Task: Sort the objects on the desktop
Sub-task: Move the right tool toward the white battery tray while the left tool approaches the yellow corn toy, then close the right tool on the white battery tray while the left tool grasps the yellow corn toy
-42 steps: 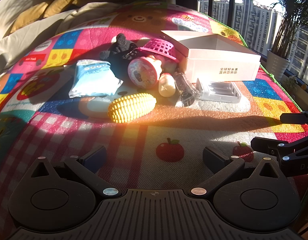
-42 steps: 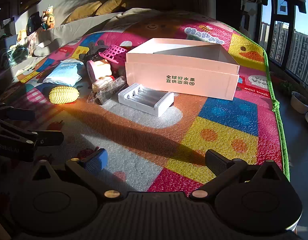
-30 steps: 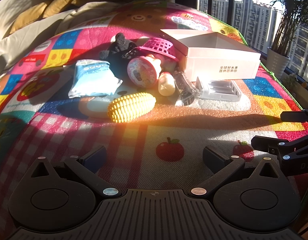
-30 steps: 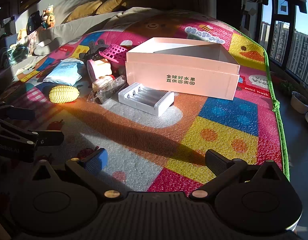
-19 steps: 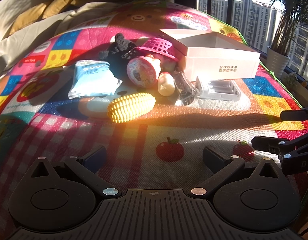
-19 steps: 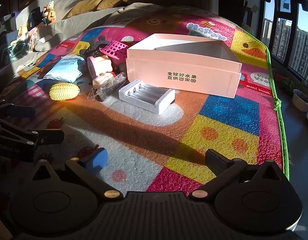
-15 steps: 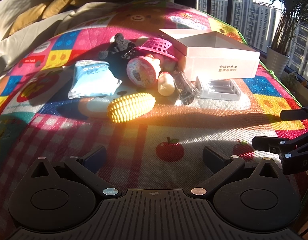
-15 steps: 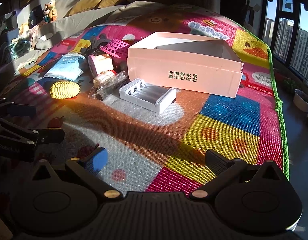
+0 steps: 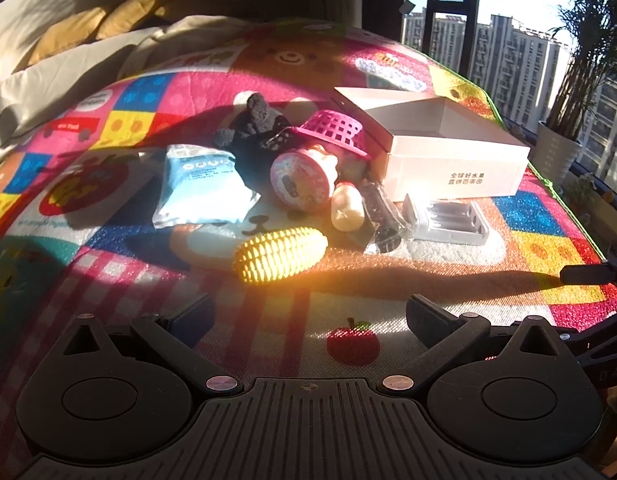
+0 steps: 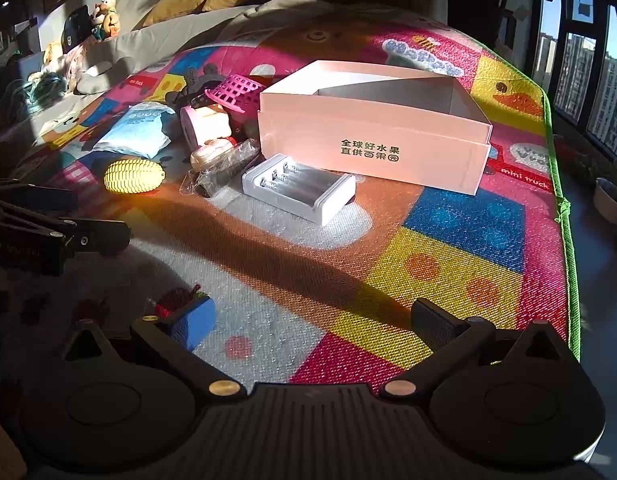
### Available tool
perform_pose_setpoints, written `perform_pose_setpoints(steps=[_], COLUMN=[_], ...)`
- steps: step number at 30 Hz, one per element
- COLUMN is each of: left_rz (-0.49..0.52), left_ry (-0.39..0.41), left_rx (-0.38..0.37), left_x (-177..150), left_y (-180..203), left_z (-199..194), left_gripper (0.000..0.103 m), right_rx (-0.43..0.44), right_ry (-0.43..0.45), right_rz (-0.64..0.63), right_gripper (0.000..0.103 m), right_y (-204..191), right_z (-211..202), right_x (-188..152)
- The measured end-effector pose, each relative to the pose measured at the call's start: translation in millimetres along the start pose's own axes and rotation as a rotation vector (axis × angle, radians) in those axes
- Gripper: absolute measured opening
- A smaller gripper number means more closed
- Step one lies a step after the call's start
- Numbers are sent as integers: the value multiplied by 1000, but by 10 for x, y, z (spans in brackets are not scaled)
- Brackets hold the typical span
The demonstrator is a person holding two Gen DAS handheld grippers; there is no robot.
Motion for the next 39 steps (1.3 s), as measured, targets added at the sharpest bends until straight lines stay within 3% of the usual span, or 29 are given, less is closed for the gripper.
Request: perform_pose_setpoints(steps=[3, 7, 8, 10, 12, 14, 17, 21, 24, 25, 27, 32, 35, 39], left_rz=[-27, 11, 27, 17, 6, 10, 3, 3, 3, 2, -2, -9, -10, -9], left_ry=[21, 7, 1, -28, -50, -64, -90, -110, -121, -125, -133, -140, -141, -138], left_rx=[12, 88, 104, 103, 91, 86, 85, 96, 92, 90, 88, 91, 90, 87], left_x=[77, 128, 134, 137, 139, 131, 108, 71, 45, 39, 30, 27, 24, 13], left_y=[-134, -268, -284, -306, -308, -294, -290, -298, -298, -299, -303, -311, -310, -302], left_z=[-44, -49, -47, -20, 2, 11, 44, 78, 97, 106, 132, 154, 155, 150], left_gripper=[103, 103, 103, 103, 103, 103, 103, 103, 103, 103, 103, 103, 103, 103], right_rx=[8, -34, -31, -20, -12, -20, 14, 46, 16, 8, 10, -5, -4, -2], right_ry=[-10, 112, 127, 121, 112, 132, 140, 148, 140, 123, 99, 21, 12, 25], right_rz=[-17, -74, -87, -105, -127, -158, -162, -152, -128, -104, -42, 35, 43, 25], right_gripper=[103, 101, 98, 80, 72, 72, 59, 56, 59, 75, 97, 98, 89, 89], right_y=[-18, -96, -114, -145, -181, -223, -296, -357, -297, -252, -172, -122, -121, -109], right_z=[1, -82, -68, 33, 161, 246, 326, 386, 471, 517, 609, 807, 846, 743], right_x=[67, 297, 363, 471, 543, 596, 700, 794, 815, 813, 795, 732, 709, 657])
Point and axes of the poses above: each gripper's, at about its wrist camera, not at the fingertips, and z roughly the way its jaws point, y to its right, x to its top, the point moved 4 cm from there along z, roughly the way its jaws point, and after that the axes turned 4 degrees about y, right-handed, at the moved point
